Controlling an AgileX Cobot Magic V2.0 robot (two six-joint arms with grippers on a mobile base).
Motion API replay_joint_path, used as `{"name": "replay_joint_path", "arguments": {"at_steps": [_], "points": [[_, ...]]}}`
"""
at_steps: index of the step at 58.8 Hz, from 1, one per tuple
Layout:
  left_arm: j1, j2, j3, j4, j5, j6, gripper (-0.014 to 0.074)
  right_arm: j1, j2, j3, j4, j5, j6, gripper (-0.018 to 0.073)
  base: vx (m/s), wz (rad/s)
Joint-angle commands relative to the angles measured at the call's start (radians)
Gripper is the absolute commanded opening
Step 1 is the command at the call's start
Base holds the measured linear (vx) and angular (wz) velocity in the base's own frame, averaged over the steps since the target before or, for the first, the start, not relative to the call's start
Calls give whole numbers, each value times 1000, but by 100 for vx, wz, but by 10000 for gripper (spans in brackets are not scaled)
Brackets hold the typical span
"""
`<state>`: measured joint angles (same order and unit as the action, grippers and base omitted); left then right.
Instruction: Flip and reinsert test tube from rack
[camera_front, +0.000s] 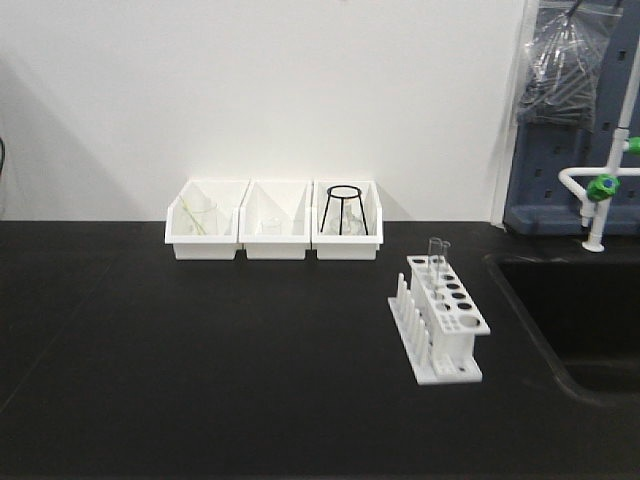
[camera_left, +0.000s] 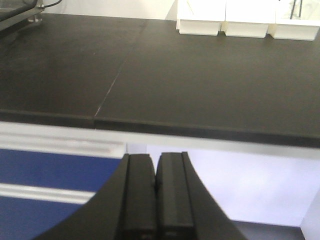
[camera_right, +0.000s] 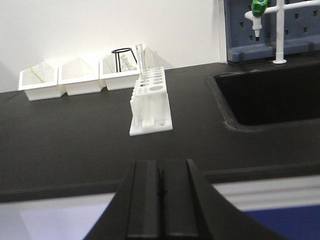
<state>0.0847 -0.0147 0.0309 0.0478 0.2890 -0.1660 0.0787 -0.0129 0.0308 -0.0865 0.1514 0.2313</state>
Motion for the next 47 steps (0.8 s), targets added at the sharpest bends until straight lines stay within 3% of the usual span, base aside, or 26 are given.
{"name": "replay_joint_path", "arguments": {"at_steps": [1, 47], "points": [[-5, -13, 1, -4, -87, 0, -6, 1, -7, 0, -12, -88, -3, -8, 48, 2], [-5, -13, 1, -4, -87, 0, -6, 1, -7, 0, -12, -88, -3, -8, 35, -4]]}}
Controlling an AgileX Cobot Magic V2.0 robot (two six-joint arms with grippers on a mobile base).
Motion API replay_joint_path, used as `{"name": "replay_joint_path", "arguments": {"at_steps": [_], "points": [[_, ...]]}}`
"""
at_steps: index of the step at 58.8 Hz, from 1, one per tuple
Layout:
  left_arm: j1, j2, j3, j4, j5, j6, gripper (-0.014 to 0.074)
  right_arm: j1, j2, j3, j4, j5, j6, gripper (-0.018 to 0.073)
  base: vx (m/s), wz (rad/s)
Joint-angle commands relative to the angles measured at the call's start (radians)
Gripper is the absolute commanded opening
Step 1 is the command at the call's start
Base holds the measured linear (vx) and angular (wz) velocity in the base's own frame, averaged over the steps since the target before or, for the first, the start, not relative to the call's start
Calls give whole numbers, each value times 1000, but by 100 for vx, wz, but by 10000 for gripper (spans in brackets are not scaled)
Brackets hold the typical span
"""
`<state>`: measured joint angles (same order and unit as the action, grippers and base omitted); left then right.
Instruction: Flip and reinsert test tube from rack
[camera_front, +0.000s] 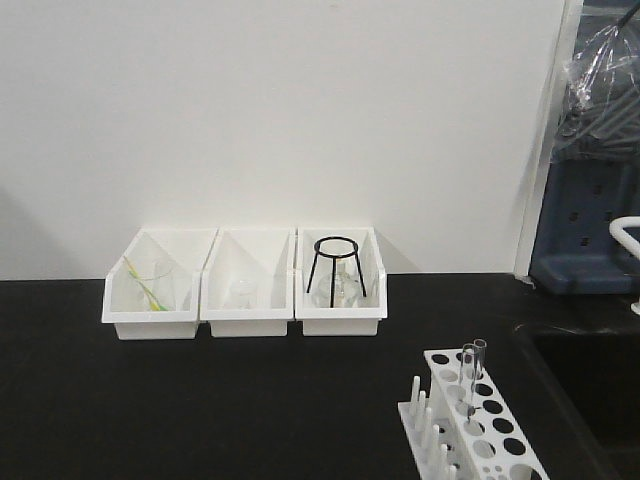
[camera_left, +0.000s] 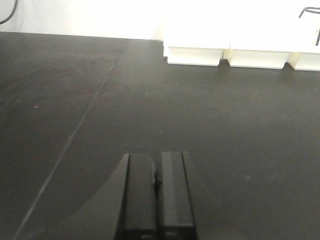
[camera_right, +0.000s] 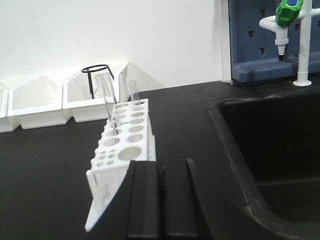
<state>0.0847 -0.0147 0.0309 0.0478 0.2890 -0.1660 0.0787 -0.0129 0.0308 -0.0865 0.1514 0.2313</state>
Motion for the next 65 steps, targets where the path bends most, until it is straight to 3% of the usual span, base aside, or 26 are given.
{"name": "replay_joint_path", "arguments": {"at_steps": [1, 26, 30, 36, 41, 56, 65], "points": [[-5, -13, 1, -4, -87, 0, -6, 1, -7, 0, -12, -88, -3, -8, 15, -9], [-5, -13, 1, -4, -87, 0, -6, 1, -8, 0, -10, -97, -3, -8, 7, -5], [-5, -13, 1, -4, -87, 0, -6, 1, -8, 0, -5, -143, -2, -8, 0, 0], [-5, -13, 1, -4, -87, 0, -6, 1, -8, -29, -1, -328, -2, -8, 0, 0], [-5, -13, 1, -4, -87, 0, -6, 2, 14, -136, -2, -346, -5, -8, 0, 0], [-5, -13, 1, -4, -87, 0, -6, 2, 525, -574, -39, -350, -200, -8, 0, 0], [-5, -13, 1, -4, -87, 0, -6, 2, 806, -697, -30, -350, -208, -8, 0, 0]]}}
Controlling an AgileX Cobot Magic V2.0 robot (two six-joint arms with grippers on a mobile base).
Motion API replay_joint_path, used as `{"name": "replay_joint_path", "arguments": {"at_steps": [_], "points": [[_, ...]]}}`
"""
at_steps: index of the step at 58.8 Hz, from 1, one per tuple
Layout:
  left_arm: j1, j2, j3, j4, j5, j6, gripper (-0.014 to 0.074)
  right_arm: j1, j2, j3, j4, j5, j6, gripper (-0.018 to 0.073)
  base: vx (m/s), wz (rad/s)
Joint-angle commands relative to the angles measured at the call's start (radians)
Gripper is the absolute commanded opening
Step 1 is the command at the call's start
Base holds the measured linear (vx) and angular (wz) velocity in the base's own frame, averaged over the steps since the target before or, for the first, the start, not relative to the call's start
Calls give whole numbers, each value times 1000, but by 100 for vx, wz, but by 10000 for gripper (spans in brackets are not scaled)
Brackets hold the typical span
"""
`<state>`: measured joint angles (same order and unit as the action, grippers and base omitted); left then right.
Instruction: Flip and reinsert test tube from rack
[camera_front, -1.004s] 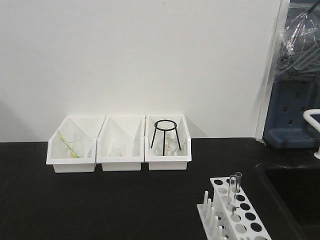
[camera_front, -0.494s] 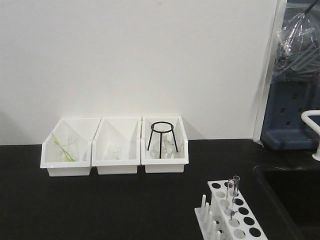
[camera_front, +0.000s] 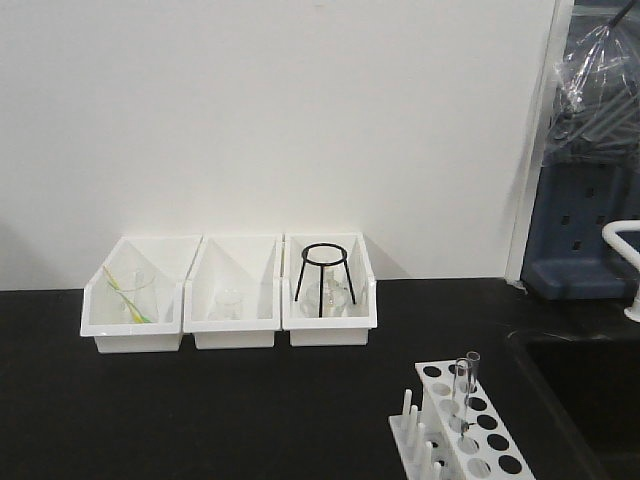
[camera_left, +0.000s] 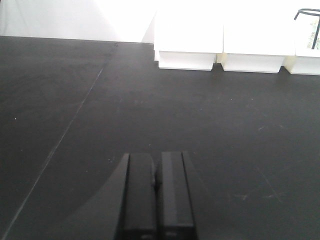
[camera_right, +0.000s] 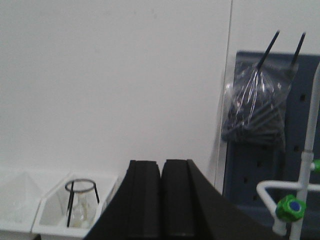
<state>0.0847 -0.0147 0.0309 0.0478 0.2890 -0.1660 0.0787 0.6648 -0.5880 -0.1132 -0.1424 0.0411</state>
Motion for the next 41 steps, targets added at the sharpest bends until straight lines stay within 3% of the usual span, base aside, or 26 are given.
{"name": "replay_joint_path", "arguments": {"at_steps": [1, 14, 23, 32, 41], "points": [[-5, -13, 1, -4, -87, 0, -6, 2, 158, -86, 0, -56, -15, -8, 0, 0], [-5, -13, 1, -4, -87, 0, -6, 2, 304, -110, 15, -76, -7, 3, 0, 0], [-5, -13, 1, -4, -87, 0, -6, 2, 310, -110, 14, -72, -8, 74, 0, 0], [-5, -13, 1, -4, -87, 0, -6, 2, 310, -110, 14, -71, -8, 248, 0, 0], [-5, -13, 1, -4, -87, 0, -6, 2, 310, -110, 15, -73, -8, 559, 0, 0]]}}
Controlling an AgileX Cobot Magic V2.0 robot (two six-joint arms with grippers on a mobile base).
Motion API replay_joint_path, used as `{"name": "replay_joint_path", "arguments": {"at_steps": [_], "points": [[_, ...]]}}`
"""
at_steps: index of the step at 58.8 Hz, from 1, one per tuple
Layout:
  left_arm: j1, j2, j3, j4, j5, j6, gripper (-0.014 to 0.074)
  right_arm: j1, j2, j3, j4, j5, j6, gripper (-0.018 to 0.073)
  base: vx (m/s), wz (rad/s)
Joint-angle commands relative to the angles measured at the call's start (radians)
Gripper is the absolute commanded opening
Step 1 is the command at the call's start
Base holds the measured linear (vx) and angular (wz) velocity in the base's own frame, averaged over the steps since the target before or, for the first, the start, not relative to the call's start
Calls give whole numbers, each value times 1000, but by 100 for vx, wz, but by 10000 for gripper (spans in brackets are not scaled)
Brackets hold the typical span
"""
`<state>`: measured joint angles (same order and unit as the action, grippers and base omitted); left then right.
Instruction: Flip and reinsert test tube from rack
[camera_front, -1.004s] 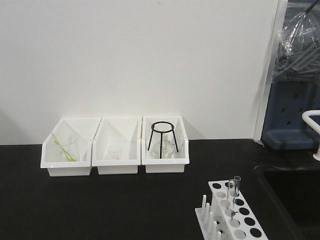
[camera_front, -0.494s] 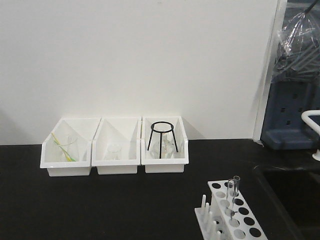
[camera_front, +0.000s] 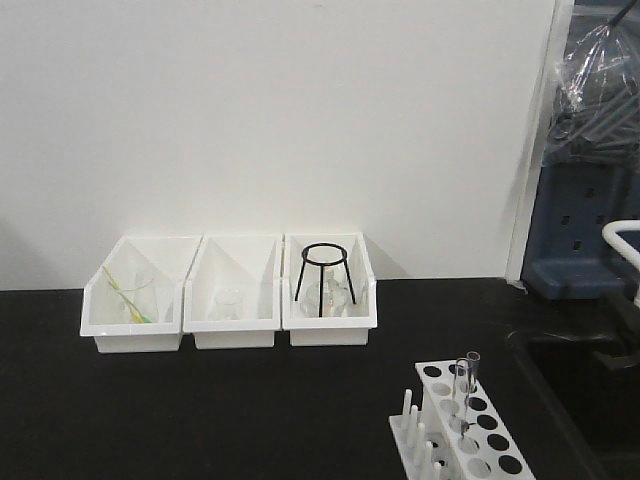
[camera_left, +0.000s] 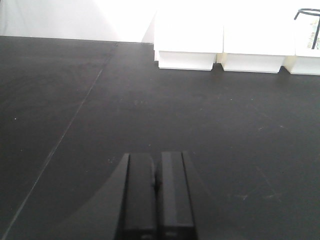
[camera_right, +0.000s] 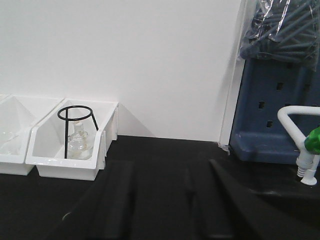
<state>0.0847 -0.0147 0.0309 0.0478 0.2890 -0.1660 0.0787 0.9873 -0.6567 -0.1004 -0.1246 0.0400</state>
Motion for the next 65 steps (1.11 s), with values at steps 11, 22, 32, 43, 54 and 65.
{"name": "replay_joint_path", "arguments": {"at_steps": [11, 22, 32, 43, 54, 65], "points": [[-5, -13, 1, -4, -87, 0, -6, 2, -12, -41, 9, -120, 7, 729, 0, 0], [-5, -13, 1, -4, -87, 0, -6, 12, 28, 48, -21, -274, 109, 695, 0, 0], [-5, -13, 1, -4, -87, 0, -6, 76, 201, 270, -112, -688, 105, 618, 0, 0], [-5, -13, 1, -4, -87, 0, -6, 85, 484, 272, -136, -952, 88, 535, 0, 0], [-5, -13, 1, -4, -87, 0, -6, 85, 672, 172, -165, -1000, 80, 511, 0, 0], [-5, -13, 1, -4, -87, 0, -6, 85, 788, 54, -192, -998, 80, 511, 0, 0]]}}
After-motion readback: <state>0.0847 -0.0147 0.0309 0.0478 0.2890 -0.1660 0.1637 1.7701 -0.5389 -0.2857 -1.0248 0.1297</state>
